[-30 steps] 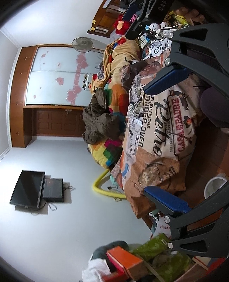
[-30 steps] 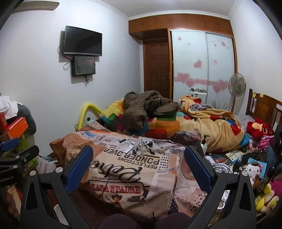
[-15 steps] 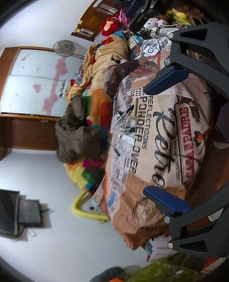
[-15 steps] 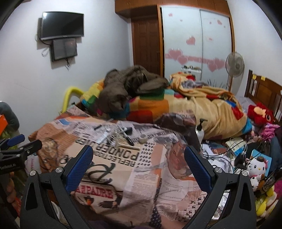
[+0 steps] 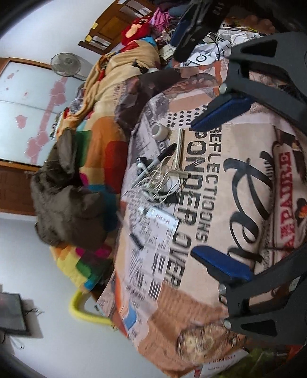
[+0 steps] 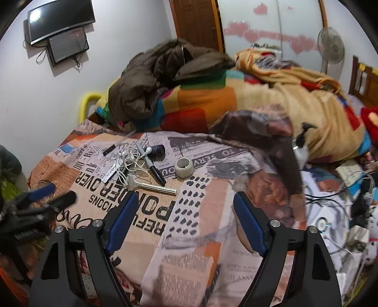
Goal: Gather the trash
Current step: 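Move both tools toward the trash items on the bed, then grasp the metal razor with the left tool while the right tool grasps the tape roll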
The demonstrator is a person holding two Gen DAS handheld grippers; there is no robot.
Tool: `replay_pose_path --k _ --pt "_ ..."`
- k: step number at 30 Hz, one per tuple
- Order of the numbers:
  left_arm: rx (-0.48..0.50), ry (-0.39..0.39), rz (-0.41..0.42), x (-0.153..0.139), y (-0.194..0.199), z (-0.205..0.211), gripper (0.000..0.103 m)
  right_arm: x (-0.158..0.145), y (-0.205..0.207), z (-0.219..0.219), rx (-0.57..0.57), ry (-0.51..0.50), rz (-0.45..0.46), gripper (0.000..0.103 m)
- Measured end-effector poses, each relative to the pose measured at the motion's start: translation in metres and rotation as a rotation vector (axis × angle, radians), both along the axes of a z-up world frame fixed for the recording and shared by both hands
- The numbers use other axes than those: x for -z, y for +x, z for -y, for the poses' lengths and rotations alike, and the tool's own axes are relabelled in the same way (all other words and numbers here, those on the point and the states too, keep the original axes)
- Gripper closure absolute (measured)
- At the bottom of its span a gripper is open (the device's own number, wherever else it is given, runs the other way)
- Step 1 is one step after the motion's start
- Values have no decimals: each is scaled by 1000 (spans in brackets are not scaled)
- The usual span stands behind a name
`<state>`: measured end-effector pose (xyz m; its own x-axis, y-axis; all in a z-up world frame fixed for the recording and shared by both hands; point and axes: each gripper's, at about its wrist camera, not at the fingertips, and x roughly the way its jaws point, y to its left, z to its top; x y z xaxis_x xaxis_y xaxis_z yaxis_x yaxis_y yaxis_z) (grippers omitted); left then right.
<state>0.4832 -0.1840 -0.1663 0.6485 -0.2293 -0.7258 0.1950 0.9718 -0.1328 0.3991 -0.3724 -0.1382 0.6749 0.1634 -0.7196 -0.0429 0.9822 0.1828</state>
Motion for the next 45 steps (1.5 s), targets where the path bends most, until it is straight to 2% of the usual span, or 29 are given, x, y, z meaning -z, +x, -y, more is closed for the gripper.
replay_pose_path --k 3,5,8,11,17,22,25,29,36,37,38,45 --pt "41 -9 -54 25 17 10 27 15 21 3 -19 17 -29 34" --pt "69 -20 -97 42 29 18 43 26 36 4 -32 28 -56 35" --pt "105 -48 -157 63 43 26 62 38 55 3 -54 37 -81 41" --pt "122 -104 -197 78 55 28 65 47 74 -1 -80 34 -94 43" --pt "125 -139 -241 94 76 32 74 66 106 -7 -108 32 -133 52" --pt "107 -114 -204 94 87 36 75 79 123 -10 -130 29 -157 53" --pt "102 -108 -191 95 91 37 75 83 127 -11 -133 13 -159 54" --pt "112 -81 -161 96 94 42 75 88 131 -11 -139 17 -173 65" --pt "111 -120 -149 97 96 41 75 90 132 -10 -126 25 -161 67" --pt "110 -121 -148 98 96 41 78 89 132 -11 -124 21 -159 67" --pt "108 -122 -150 98 96 41 90 89 130 -11 -122 18 -155 67" --pt "122 -117 -170 95 82 46 92 77 114 -5 -110 28 -139 67"
